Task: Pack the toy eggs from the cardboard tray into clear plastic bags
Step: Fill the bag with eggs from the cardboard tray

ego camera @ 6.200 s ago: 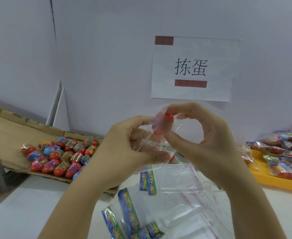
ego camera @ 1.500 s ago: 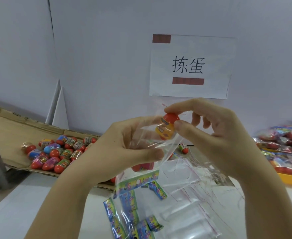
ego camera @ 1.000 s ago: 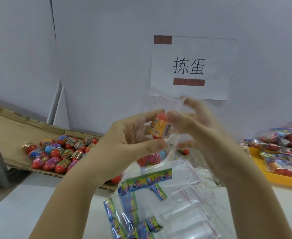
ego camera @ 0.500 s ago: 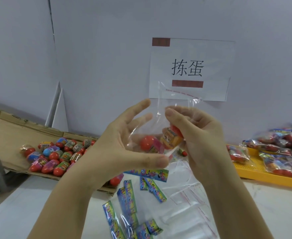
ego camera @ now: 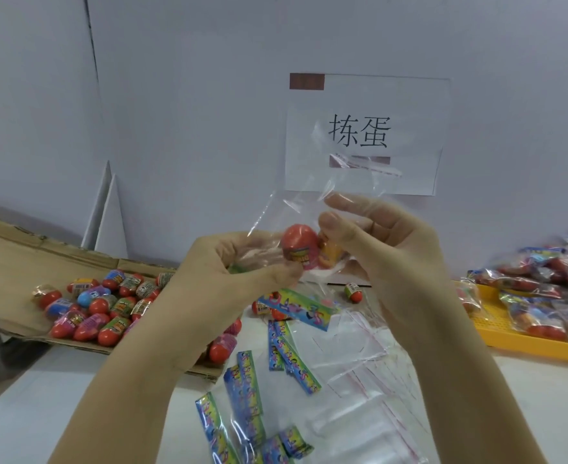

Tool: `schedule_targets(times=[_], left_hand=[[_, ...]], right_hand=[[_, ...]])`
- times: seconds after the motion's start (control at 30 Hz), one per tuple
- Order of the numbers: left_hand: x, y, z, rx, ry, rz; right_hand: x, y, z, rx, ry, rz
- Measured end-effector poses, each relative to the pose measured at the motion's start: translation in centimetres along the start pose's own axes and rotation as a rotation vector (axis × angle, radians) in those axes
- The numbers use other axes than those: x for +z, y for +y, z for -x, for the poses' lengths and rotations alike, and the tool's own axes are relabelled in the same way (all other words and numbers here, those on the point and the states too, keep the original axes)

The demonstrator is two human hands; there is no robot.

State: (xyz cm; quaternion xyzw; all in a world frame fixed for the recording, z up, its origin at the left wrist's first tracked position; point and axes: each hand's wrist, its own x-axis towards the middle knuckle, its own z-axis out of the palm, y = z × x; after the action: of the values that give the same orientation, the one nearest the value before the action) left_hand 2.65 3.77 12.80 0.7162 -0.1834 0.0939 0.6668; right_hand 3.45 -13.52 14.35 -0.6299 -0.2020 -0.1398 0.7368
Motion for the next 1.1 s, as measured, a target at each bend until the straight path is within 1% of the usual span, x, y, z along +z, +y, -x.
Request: schedule_targets(times=[0.1, 0.2, 0.27, 0.33, 0.4, 0.47, 0.6, 0.67, 0.73, 0.83, 0.97, 1.03, 1.1], left_hand=[[0.0, 0.3, 0.2, -0.022, -0.069, 0.139], [0.2, 0.5, 0.2, 0.000, -0.014, 0.086], [0.3, 0.7, 0.3, 0.010, 0.040, 0.071], [0.4, 1.2, 0.4, 0.021, 0.044, 0.061], [0.4, 1.3, 0.5, 0.026, 0.035, 0.014], [0.2, 1.1, 0.4, 0.030, 0.054, 0.044], [0.2, 0.8, 0.1, 0.010, 0.106, 0.218], [0.2, 0.8, 0.0, -0.016, 0.090, 0.349], [-0.1, 0.8, 0.0, -0.042, 0.078, 0.405], [-0.3, 0.8, 0.0, -0.068, 0.055, 0.371], [-0.4, 0.8, 0.0, -0.077, 0.048, 0.288], [-0.7, 0.7, 0.0, -0.067, 0.038, 0.220], [-1.3, 0.5, 0.2, -0.072, -0.004, 0.152]], right_hand=[[0.2, 0.0, 0.1, -0.031, 0.027, -0.037], [0.3, 0.1, 0.1, -0.039, 0.048, -0.034], [0.4, 0.1, 0.2, -0.080, 0.056, 0.026], [0.4, 0.2, 0.2, -0.129, 0.041, 0.094], [0.5, 0.2, 0.2, -0.135, 0.013, 0.113], [0.6, 0.3, 0.2, -0.092, -0.034, 0.072], [0.7, 0.9, -0.1, 0.041, -0.204, -0.012], [0.6, 1.2, -0.5, 0.099, -0.191, -0.015], [0.2, 1.4, -0.7, 0.156, -0.167, 0.000], [0.0, 1.4, -0.7, 0.203, -0.205, -0.010], [0.0, 1.5, -0.8, 0.180, -0.183, -0.046], [0.1, 1.8, -0.8, 0.166, -0.172, -0.014], [0.0, 2.0, -0.9, 0.159, -0.176, 0.076]])
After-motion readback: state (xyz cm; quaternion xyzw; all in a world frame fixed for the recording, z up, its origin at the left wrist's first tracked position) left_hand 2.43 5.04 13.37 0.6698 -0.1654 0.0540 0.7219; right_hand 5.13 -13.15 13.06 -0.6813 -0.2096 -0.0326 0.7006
